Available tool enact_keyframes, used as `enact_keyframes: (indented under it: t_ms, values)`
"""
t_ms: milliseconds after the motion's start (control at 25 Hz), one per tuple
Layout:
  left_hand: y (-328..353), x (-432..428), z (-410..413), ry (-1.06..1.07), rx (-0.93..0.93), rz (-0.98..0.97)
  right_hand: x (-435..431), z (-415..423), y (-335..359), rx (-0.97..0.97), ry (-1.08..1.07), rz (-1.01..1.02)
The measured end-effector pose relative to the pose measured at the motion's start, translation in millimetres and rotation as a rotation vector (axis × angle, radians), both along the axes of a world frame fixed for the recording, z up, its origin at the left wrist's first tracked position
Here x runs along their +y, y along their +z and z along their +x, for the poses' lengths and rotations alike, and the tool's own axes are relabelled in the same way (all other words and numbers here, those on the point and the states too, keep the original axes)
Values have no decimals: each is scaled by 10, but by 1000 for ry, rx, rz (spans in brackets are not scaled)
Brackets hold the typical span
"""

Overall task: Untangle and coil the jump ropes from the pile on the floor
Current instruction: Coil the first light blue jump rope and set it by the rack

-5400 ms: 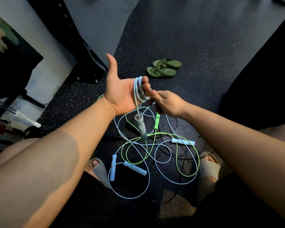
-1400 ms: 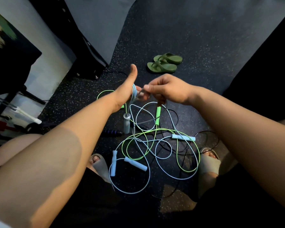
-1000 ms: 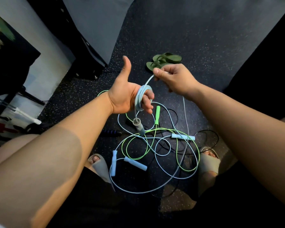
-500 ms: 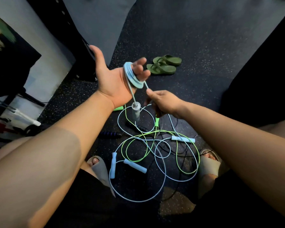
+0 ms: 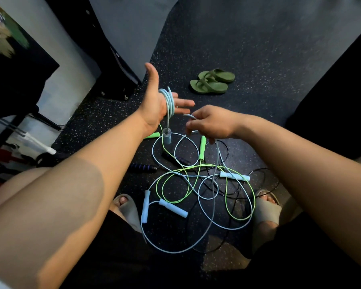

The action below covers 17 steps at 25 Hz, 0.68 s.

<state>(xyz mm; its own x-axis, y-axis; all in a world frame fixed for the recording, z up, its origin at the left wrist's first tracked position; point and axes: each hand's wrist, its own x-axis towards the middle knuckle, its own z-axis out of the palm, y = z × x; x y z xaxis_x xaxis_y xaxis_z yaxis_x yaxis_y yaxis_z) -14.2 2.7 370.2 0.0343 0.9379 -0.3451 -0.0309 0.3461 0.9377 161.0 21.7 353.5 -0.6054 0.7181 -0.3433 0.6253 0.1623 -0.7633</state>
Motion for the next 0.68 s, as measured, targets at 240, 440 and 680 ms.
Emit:
enact_keyframes:
  t_ms: [240,440,680]
  values:
    - [-127,-51,85,-167,148,-84,-33,60,13,-183,160,2]
    - [-30,-17,42,-73,-167,-63,-20,260,-264,-707,353,55]
    - [208,-30,-20,-138,-532,-109,116,398,-355,-755,243,112]
